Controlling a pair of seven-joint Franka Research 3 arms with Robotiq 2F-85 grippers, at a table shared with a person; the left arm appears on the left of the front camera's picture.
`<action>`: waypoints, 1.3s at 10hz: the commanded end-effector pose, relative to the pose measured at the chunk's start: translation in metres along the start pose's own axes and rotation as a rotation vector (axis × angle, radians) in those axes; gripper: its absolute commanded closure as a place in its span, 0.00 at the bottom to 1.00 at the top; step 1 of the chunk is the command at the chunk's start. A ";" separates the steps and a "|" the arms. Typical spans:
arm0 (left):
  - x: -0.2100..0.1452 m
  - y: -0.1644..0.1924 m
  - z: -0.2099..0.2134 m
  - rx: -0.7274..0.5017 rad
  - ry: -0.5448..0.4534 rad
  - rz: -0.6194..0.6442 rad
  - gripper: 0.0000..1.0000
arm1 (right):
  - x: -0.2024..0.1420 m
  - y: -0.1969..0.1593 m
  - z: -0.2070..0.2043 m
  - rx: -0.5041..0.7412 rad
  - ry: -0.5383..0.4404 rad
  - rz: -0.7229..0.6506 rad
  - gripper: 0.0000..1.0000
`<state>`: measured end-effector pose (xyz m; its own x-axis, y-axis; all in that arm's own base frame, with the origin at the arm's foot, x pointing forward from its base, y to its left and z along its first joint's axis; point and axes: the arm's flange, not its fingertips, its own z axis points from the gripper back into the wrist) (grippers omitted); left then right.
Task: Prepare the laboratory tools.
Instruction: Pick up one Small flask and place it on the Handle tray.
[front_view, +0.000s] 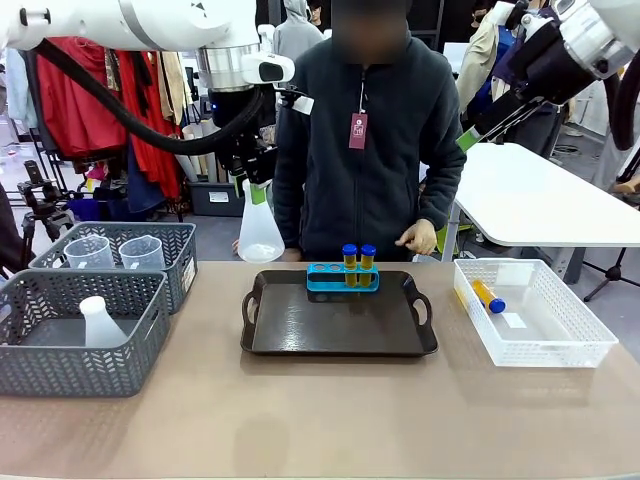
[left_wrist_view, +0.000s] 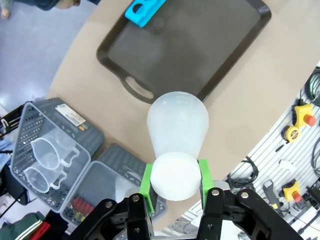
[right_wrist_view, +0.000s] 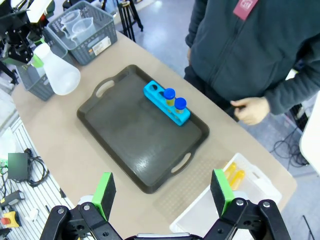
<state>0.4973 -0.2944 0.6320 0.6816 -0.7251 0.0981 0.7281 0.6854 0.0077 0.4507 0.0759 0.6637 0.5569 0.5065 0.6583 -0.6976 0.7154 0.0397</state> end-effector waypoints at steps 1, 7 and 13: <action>-0.002 0.002 0.003 0.002 -0.003 0.000 1.00 | 0.001 0.000 0.001 0.007 -0.005 0.001 0.00; 0.041 -0.016 -0.019 0.006 0.053 -0.117 1.00 | 0.001 0.000 0.001 0.007 -0.005 0.001 0.00; 0.139 -0.049 -0.080 -0.036 0.123 -0.341 1.00 | 0.001 0.000 0.001 0.007 -0.005 0.001 0.00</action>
<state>0.5418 -0.4184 0.5496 0.4403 -0.8978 0.0038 0.8974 0.4400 -0.0321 0.4506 0.0761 0.6637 0.5566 0.5068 0.6582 -0.6978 0.7152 0.0394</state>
